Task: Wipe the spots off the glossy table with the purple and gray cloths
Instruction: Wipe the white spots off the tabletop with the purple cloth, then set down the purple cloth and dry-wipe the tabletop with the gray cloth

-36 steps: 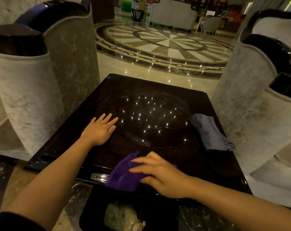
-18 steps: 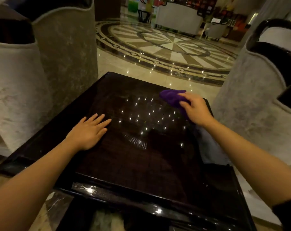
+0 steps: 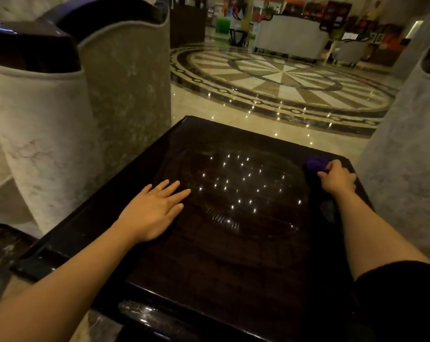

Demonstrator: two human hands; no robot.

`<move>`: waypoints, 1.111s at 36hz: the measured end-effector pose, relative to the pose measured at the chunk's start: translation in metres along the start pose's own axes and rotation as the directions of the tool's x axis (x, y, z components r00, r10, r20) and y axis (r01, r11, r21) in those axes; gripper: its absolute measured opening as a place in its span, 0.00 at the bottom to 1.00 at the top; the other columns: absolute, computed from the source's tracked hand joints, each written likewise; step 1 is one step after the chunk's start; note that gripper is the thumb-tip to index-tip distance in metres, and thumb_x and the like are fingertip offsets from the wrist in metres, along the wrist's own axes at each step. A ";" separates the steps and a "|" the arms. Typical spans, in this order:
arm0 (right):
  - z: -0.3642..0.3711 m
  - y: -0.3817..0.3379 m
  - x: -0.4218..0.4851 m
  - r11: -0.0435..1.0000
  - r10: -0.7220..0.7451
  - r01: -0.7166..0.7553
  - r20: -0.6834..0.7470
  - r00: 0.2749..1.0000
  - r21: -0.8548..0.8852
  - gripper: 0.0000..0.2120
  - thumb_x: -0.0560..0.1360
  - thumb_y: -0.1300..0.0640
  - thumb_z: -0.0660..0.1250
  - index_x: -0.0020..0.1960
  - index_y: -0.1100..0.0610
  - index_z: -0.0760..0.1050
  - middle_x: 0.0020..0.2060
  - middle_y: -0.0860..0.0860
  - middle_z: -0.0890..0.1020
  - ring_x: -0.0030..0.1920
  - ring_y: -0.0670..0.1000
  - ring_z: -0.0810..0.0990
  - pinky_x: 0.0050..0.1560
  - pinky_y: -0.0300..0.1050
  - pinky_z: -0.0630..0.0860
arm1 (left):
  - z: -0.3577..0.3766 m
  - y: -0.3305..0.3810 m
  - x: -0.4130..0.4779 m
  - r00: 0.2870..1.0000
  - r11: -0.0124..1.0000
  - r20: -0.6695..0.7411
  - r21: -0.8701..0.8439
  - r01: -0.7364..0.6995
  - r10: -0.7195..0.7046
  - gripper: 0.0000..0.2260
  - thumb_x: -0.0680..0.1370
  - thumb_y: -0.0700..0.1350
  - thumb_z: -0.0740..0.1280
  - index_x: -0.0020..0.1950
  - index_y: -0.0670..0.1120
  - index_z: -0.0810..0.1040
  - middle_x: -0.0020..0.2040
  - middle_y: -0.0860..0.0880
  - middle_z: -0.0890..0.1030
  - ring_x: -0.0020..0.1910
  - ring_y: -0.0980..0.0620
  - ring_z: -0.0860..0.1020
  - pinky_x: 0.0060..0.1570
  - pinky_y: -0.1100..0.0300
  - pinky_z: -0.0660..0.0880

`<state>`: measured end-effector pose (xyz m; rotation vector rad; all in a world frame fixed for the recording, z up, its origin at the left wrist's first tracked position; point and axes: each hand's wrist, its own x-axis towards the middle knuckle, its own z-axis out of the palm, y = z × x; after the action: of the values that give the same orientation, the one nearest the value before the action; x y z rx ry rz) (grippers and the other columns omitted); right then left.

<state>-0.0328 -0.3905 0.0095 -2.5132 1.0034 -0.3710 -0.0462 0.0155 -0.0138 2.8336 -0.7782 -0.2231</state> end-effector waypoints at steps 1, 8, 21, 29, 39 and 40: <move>0.000 0.002 0.002 1.000 -0.004 0.005 0.041 0.999 -0.024 0.13 0.75 0.56 0.61 0.57 0.58 0.66 0.61 0.65 0.70 0.63 0.66 0.64 0.61 0.61 0.64 | 0.000 0.000 0.000 1.000 1.000 0.000 -0.004 0.000 0.000 0.21 0.80 0.55 0.45 0.73 0.58 0.50 0.77 0.53 0.49 0.75 0.53 0.44 0.73 0.52 0.43; -0.017 0.015 0.007 0.989 -0.110 0.128 0.211 0.971 -0.076 0.23 0.76 0.47 0.59 0.66 0.57 0.62 0.67 0.63 0.66 0.66 0.65 0.64 0.67 0.61 0.62 | -0.002 0.003 -0.002 1.000 1.000 0.007 0.010 -0.001 0.001 0.21 0.80 0.55 0.45 0.74 0.58 0.48 0.77 0.51 0.48 0.75 0.51 0.44 0.73 0.51 0.44; -0.051 0.048 -0.062 0.964 -0.208 0.251 0.343 0.916 -0.085 0.32 0.74 0.39 0.55 0.71 0.41 0.40 0.74 0.59 0.40 0.73 0.62 0.42 0.73 0.59 0.44 | -0.004 0.004 -0.005 0.998 0.999 0.058 0.045 0.018 -0.021 0.22 0.80 0.55 0.44 0.74 0.56 0.47 0.77 0.50 0.47 0.76 0.50 0.44 0.73 0.49 0.43; -0.042 0.065 -0.107 0.967 -0.202 0.239 0.305 0.931 -0.089 0.36 0.70 0.35 0.59 0.70 0.37 0.42 0.74 0.58 0.40 0.73 0.63 0.44 0.71 0.63 0.48 | -0.007 0.006 -0.008 0.996 0.998 0.084 0.059 0.016 -0.021 0.22 0.80 0.54 0.43 0.74 0.56 0.46 0.77 0.49 0.46 0.76 0.49 0.43 0.73 0.49 0.44; -0.035 0.060 -0.121 0.914 -0.302 0.335 0.169 0.938 -0.229 0.24 0.77 0.60 0.57 0.71 0.56 0.55 0.70 0.61 0.64 0.63 0.65 0.69 0.59 0.55 0.69 | -0.005 0.005 -0.008 0.997 0.998 0.072 0.057 -0.002 -0.002 0.22 0.80 0.54 0.44 0.74 0.55 0.46 0.77 0.48 0.46 0.76 0.49 0.43 0.73 0.49 0.44; -0.034 0.059 -0.124 0.919 -0.300 0.324 0.135 0.944 -0.223 0.23 0.76 0.61 0.56 0.71 0.55 0.57 0.69 0.61 0.67 0.61 0.65 0.71 0.56 0.56 0.70 | -0.005 0.004 -0.008 0.998 0.998 0.070 0.057 -0.003 -0.001 0.22 0.80 0.54 0.44 0.74 0.55 0.46 0.77 0.48 0.46 0.76 0.49 0.43 0.73 0.49 0.44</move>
<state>-0.1687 -0.3522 0.0009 -2.8914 0.6395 -0.2225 -0.0541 0.0167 -0.0069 2.8924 -0.8132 -0.3066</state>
